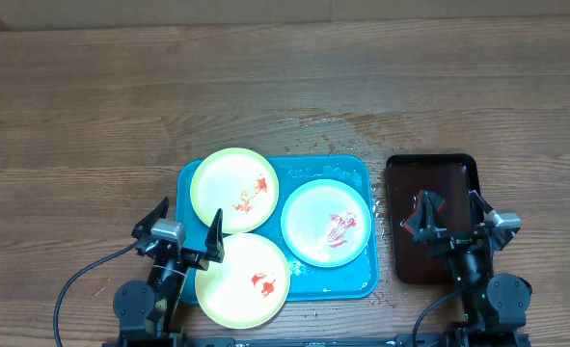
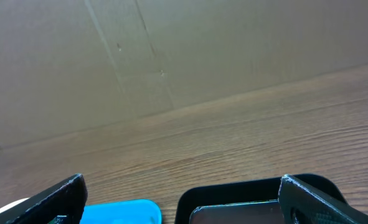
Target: Clean dirty plates on tray and stack at the side
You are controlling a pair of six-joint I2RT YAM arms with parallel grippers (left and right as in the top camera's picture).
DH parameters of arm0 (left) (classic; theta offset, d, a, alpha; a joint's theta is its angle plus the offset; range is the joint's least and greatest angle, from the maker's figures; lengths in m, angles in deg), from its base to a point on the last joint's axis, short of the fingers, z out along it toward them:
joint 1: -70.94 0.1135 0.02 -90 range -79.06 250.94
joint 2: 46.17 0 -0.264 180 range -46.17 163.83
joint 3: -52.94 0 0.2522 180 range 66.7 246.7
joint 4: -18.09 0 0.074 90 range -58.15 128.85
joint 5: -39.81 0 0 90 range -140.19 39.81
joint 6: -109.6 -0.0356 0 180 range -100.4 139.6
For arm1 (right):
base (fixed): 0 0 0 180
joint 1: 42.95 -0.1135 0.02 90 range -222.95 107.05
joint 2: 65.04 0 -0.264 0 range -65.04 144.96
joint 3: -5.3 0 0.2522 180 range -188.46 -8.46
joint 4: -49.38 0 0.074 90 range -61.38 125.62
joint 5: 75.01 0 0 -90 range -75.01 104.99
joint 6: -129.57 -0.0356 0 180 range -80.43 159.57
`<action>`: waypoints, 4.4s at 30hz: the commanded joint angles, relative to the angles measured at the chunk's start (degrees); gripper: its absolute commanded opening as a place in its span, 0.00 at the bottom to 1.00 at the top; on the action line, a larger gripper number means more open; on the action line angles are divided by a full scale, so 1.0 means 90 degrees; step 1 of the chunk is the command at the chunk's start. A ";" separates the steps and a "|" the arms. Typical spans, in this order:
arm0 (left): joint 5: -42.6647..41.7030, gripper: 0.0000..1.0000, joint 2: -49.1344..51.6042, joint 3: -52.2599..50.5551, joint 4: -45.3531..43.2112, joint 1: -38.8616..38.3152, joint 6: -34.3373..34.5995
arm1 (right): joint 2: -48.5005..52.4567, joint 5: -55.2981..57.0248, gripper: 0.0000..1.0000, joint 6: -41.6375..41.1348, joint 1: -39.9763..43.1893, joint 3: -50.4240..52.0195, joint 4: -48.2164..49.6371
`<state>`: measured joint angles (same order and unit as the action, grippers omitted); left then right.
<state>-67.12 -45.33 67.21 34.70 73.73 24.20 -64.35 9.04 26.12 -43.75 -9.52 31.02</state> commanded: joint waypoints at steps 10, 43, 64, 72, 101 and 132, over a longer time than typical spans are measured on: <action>0.0090 1.00 -0.0058 -0.0027 0.0012 0.0063 0.0136 | -0.0051 0.0046 1.00 -0.0012 -0.0024 0.0068 0.0024; 0.0090 1.00 -0.0058 -0.0027 0.0012 0.0063 0.0136 | -0.0051 0.0046 1.00 -0.0012 -0.0024 0.0068 0.0024; 0.0090 1.00 -0.0058 -0.0027 0.0012 0.0063 0.0136 | -0.0051 0.0046 1.00 -0.0012 -0.0024 0.0068 0.0024; 0.0090 1.00 -0.0058 -0.0027 0.0012 0.0063 0.0136 | -0.0051 0.0046 1.00 -0.0012 -0.0024 0.0068 0.0024; 0.0090 1.00 -0.0058 -0.0027 0.0012 0.0063 0.0136 | -0.0051 0.0068 1.00 -0.0010 -0.0024 0.0068 0.0024; 0.0090 1.00 -0.0058 -0.0027 0.0012 0.0063 0.0136 | 0.3181 -0.0158 1.00 0.0333 -0.0024 -0.4595 -0.4019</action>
<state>-66.92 -45.31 67.21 34.87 73.73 24.20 -40.75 7.88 28.74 -43.75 -44.34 -2.46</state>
